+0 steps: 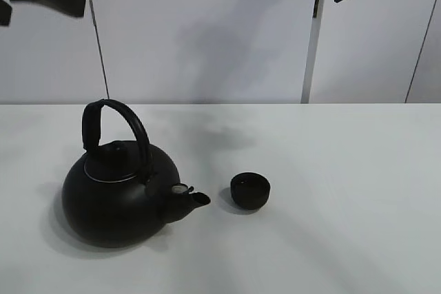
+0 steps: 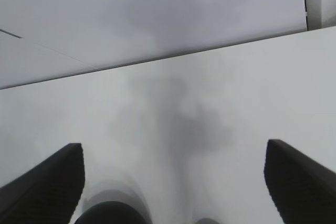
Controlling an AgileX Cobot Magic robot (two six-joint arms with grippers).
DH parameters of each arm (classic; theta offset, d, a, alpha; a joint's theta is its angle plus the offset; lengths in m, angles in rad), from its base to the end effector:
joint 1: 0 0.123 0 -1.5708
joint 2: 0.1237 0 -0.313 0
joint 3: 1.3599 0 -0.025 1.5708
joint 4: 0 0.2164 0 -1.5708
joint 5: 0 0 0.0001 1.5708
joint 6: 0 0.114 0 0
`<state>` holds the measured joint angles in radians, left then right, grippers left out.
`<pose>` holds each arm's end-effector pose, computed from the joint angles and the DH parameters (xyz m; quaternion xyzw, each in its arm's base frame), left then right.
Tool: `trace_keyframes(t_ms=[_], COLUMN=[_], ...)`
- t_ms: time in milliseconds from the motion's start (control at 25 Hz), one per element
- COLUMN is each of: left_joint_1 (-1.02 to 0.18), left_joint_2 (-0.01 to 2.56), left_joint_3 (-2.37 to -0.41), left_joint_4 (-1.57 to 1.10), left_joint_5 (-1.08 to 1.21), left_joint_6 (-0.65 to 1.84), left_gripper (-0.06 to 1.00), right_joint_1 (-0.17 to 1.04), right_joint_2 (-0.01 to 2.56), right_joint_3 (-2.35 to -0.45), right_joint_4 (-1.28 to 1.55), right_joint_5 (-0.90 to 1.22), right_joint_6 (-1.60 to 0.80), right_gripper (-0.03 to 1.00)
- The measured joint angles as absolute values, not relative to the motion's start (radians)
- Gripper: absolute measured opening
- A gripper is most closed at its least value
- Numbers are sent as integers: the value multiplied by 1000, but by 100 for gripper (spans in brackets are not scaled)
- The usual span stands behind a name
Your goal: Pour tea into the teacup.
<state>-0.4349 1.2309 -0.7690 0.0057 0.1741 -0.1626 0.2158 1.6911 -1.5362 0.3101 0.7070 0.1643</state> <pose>0.2182 -0.1013 0.3132 0.1206 0.8639 -0.1422 0.4679 0.3613 0.1024 0.3607 0.0459 0.9122 0.2078 0.3500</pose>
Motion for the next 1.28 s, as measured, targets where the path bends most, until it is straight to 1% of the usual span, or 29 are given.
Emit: trace_keyframes(t_ms=[40,160,320,440,680,880,1040,1280], left_joint_1=[-435,-435,-435,-435,-435,-402,-387,-387], left_joint_2=[1230,1234,1284,1370,1524,1621,1638,1637], left_joint_3=[-843,-1075,-1273,-1362,-1449,-1456,-1456,-1457], left_joint_4=[0,-45,-157,-225,-312,-424,-477,-486], left_joint_5=[309,592,837,963,1020,1033,1026,1024], left_joint_6=[-165,-154,-140,-135,-123,-72,-27,-20], left_gripper=[64,68,69,69,69,69,69,69], right_joint_1=[216,216,216,216,216,216,216,216], right_joint_2=[1691,1691,1691,1691,1691,1691,1691,1691], right_joint_3=[-1536,-1536,-1536,-1536,-1536,-1536,-1536,-1536], right_joint_4=[310,310,310,310,310,310,313,322], right_joint_5=[707,707,707,707,707,707,723,807], right_joint_6=[164,164,164,164,164,164,164,153], right_gripper=[64,64,64,64,64,64,64,64])
